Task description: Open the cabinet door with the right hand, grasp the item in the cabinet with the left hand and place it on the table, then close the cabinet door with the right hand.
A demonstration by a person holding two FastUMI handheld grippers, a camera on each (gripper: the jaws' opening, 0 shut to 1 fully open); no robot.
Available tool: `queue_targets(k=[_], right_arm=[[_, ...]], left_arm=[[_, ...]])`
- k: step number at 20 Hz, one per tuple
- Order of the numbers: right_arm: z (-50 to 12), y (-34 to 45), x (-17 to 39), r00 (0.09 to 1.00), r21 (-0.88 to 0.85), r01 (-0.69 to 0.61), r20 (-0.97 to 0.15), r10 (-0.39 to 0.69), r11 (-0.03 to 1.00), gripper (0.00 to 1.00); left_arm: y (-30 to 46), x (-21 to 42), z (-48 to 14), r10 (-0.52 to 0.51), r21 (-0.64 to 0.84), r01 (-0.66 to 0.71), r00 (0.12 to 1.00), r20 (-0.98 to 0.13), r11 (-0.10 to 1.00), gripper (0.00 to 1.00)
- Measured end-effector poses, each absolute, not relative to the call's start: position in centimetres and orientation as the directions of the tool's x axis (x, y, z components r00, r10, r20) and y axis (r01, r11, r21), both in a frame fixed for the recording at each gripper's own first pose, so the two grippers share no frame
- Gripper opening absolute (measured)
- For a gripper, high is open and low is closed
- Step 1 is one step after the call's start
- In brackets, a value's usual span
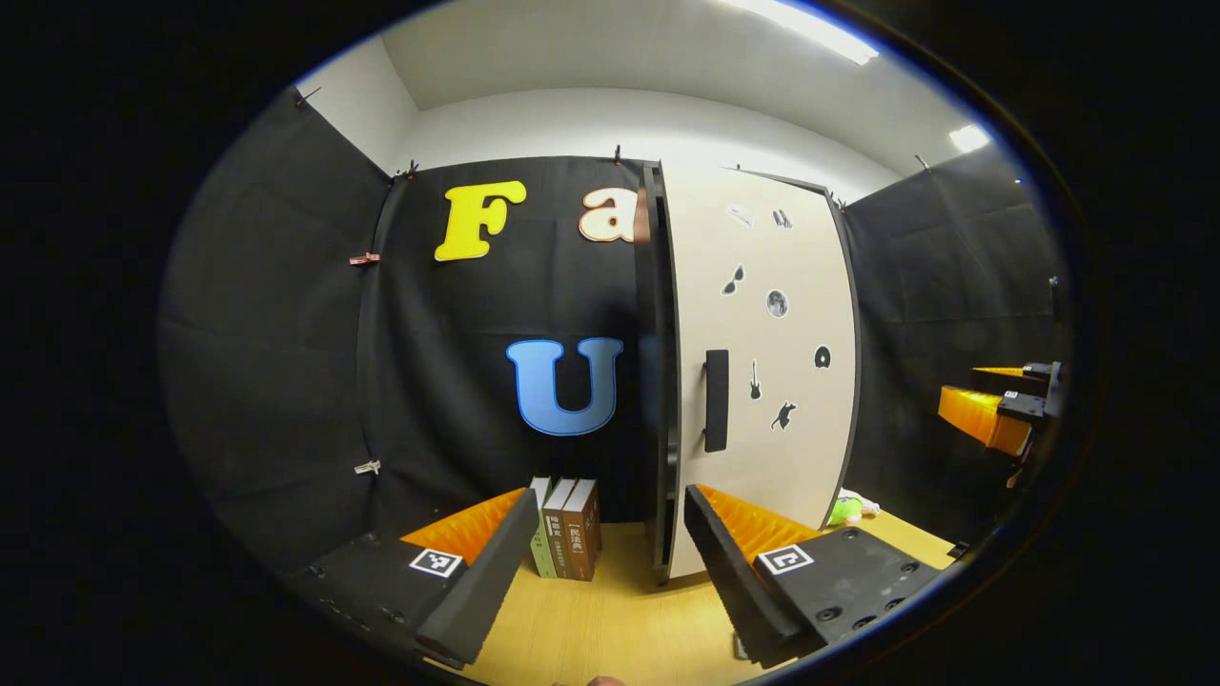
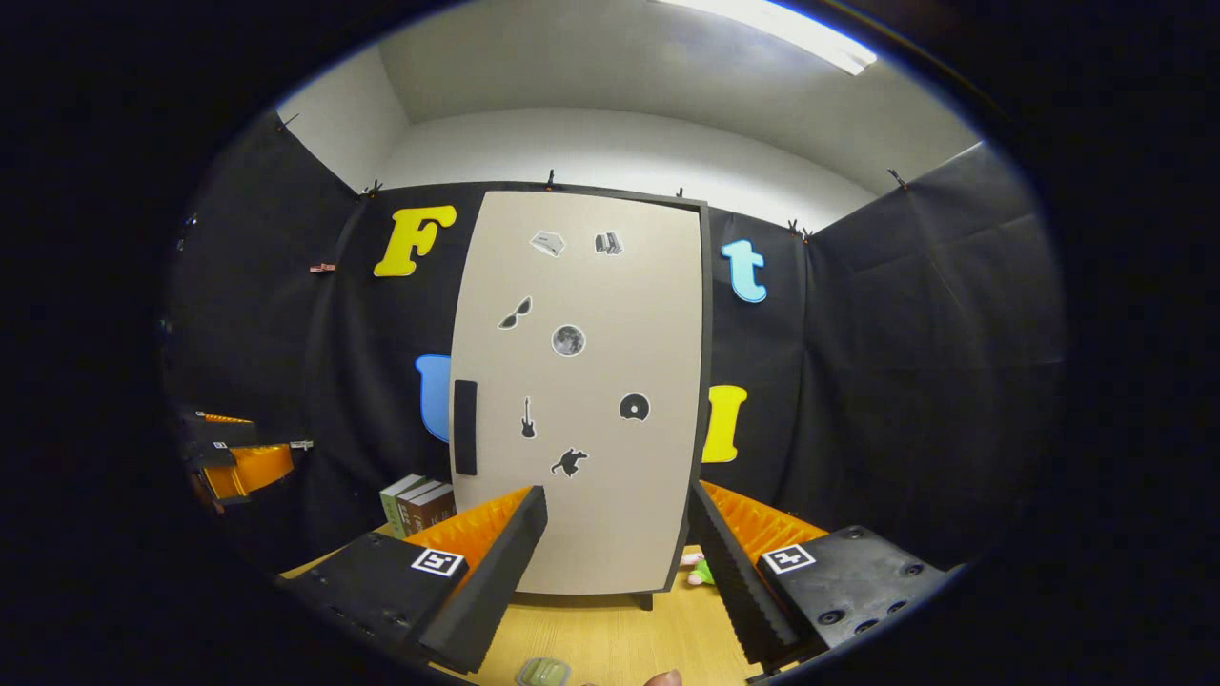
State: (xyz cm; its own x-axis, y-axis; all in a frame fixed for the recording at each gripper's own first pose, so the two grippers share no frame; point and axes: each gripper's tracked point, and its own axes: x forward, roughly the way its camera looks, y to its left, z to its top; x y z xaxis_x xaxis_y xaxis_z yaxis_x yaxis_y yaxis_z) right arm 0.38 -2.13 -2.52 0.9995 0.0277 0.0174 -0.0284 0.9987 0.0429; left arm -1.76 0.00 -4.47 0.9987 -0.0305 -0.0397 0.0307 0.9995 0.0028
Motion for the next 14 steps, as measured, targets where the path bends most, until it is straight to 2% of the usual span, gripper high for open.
queue_targets(k=[14], right_arm=[[-1.99, -2.18, 0.16, 0.999, 0.042, -0.033, 0.018, 0.032, 0.999, 0.97]], left_arm=[[-0.28, -1.71, -4.2, -0.03, 0.003, 0.031, 0.999, -0.038, 1.0, 0.96]])
